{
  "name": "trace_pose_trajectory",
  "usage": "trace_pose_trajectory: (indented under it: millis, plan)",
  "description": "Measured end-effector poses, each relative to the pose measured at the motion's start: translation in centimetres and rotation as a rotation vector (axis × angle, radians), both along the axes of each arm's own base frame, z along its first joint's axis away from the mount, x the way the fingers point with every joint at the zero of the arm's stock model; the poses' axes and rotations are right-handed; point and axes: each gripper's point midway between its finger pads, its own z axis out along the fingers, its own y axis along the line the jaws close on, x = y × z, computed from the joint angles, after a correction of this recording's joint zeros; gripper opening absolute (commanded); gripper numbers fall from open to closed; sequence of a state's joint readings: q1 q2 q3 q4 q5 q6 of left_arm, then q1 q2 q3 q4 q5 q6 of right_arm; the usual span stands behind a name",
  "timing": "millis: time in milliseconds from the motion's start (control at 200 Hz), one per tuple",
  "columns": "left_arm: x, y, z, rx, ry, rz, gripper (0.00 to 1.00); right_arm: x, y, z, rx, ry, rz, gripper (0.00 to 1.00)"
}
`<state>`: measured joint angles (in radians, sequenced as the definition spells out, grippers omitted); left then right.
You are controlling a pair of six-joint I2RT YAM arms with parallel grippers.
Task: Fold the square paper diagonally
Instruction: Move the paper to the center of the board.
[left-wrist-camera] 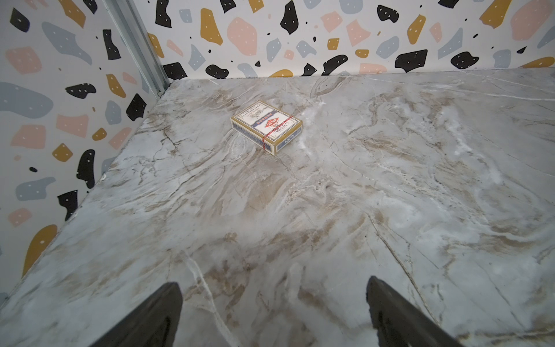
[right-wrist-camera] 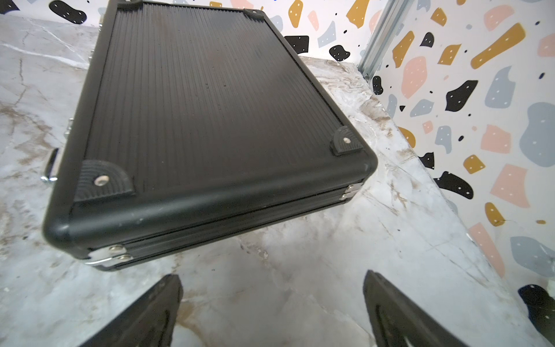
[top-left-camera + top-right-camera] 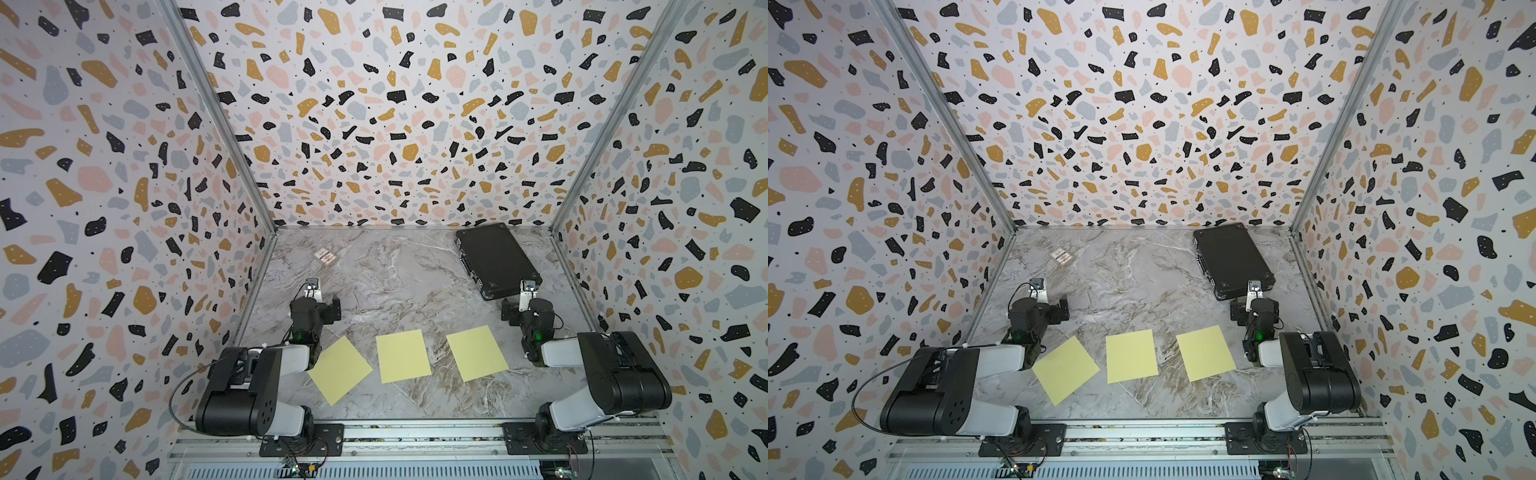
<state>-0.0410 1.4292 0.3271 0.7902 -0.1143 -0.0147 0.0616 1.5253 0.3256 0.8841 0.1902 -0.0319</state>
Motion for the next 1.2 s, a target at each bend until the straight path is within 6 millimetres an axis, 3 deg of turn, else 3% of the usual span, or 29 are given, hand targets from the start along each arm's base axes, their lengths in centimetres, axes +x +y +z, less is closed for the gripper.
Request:
trace_pose_trajectory:
  millis: [496, 596, 691, 851, 946, 1006, 1091, 1201]
  plan:
    - [0.0, 0.0, 0.0, 0.000, -0.001, -0.002, 0.99, 0.0, 0.0, 0.1, 0.000, -0.004, 0.000, 1.00]
    - [-0.3, 0.0, 0.7, 0.000, -0.015, -0.003, 0.99, -0.3, 0.1, 0.9, -0.012, -0.014, -0.007, 1.00]
    - [-1.5, 0.2, 3.6, -0.012, -0.060, 0.016, 0.99, -1.4, 0.6, 4.5, 0.015, -0.049, -0.026, 0.99]
    - [-4.6, 1.1, 13.0, -0.267, -0.291, 0.130, 0.99, -3.3, 1.2, 15.2, 0.246, -0.184, -0.061, 1.00]
    - [-6.2, 0.5, 15.3, -0.424, -0.371, 0.111, 0.99, -5.4, 1.4, 18.5, 0.344, -0.185, -0.070, 1.00]
    - [-6.5, -0.1, 14.5, -0.511, -0.358, 0.097, 0.99, -6.8, 1.2, 18.3, 0.394, -0.150, -0.102, 0.99]
    - [-6.5, -1.5, 10.8, -0.615, -0.222, 0.078, 1.00, -8.5, 1.2, 15.9, 0.438, -0.044, -0.140, 1.00]
    - [-6.8, -3.6, 7.0, -0.722, -0.036, 0.047, 0.83, -10.3, 1.8, 12.4, 0.489, 0.129, -0.166, 0.98]
